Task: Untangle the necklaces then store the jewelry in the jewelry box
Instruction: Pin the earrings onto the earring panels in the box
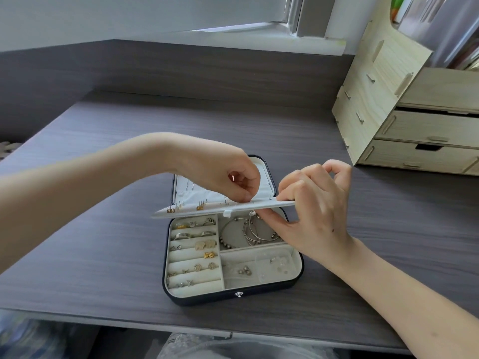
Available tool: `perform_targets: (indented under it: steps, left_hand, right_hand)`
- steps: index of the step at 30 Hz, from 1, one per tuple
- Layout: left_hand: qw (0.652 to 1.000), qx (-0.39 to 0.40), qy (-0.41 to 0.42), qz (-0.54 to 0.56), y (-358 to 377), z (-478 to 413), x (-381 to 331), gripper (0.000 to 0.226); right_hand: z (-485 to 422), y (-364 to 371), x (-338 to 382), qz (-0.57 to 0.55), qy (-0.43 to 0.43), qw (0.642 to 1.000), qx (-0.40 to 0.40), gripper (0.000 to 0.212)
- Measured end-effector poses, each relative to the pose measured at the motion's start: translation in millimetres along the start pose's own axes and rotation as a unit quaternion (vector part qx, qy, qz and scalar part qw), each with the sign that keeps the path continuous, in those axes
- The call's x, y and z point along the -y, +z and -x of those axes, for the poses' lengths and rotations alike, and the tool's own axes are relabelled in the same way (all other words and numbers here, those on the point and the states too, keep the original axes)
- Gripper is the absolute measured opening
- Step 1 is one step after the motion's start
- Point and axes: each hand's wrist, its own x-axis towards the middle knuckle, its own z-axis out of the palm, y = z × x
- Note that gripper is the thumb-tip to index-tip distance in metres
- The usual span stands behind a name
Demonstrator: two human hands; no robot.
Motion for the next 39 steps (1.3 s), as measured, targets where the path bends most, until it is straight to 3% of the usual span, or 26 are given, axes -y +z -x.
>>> perform_targets:
  steps: [3,7,9,11,15,17,20,22,24,30,39]
  left_hand:
    - [0.998,0.059,-0.022,0.003,-5.9,-7.8,-1.7,0.013]
    - [0.997,0.067,-0.040,0.012,-10.0,-8.2,2.4,0.015]
    - [0.998,0.017,-0.054,0.020,-12.8,-0.5,8.2,0.028]
    - [0.991,-0.086,-0.058,0.079,-18.0,14.1,11.3,0.043]
    - [0.944,-0.233,-0.041,0.230,-25.6,47.2,6.8,0.054]
    - [0.947,-0.256,-0.070,0.183,-19.8,52.8,3.0,0.048]
    - [0.945,-0.310,-0.096,0.040,-9.8,45.6,6.0,0.005]
    - [0.933,-0.345,-0.100,0.029,-6.3,41.3,14.2,0.017]
    - [0.923,-0.368,-0.106,0.033,-4.1,36.9,21.4,0.014]
    - [0.905,-0.408,-0.110,0.055,5.4,24.8,34.1,0.015]
    - [0.887,-0.453,-0.073,0.046,15.4,23.4,37.2,0.017]
  right_hand:
    - [0.2,-1.4,0.8,0.000,-0.005,1.000,0.002,0.039]
    - [-3.3,-0.5,1.2,0.002,0.009,1.000,0.003,0.038]
    - [-6.2,0.4,1.0,0.001,0.029,0.999,0.014,0.038]
    - [-11.0,1.6,-1.0,-0.002,0.061,0.997,0.044,0.043]
    - [-28.4,9.7,-12.0,-0.027,0.145,0.981,0.128,0.054]
    - [-39.6,11.5,-15.9,-0.061,0.203,0.955,0.205,0.057]
    - [-49.7,7.6,-27.3,-0.145,0.293,0.894,0.307,0.049]
    - [-51.8,1.2,-43.0,-0.198,0.353,0.865,0.295,0.030]
    - [-49.2,-7.2,-63.4,-0.168,0.381,0.868,0.272,0.016]
    - [-20.5,-27.2,-94.7,0.035,0.293,0.866,0.403,0.017]
    - [-8.5,-15.6,-84.1,0.045,0.195,0.897,0.394,0.009]
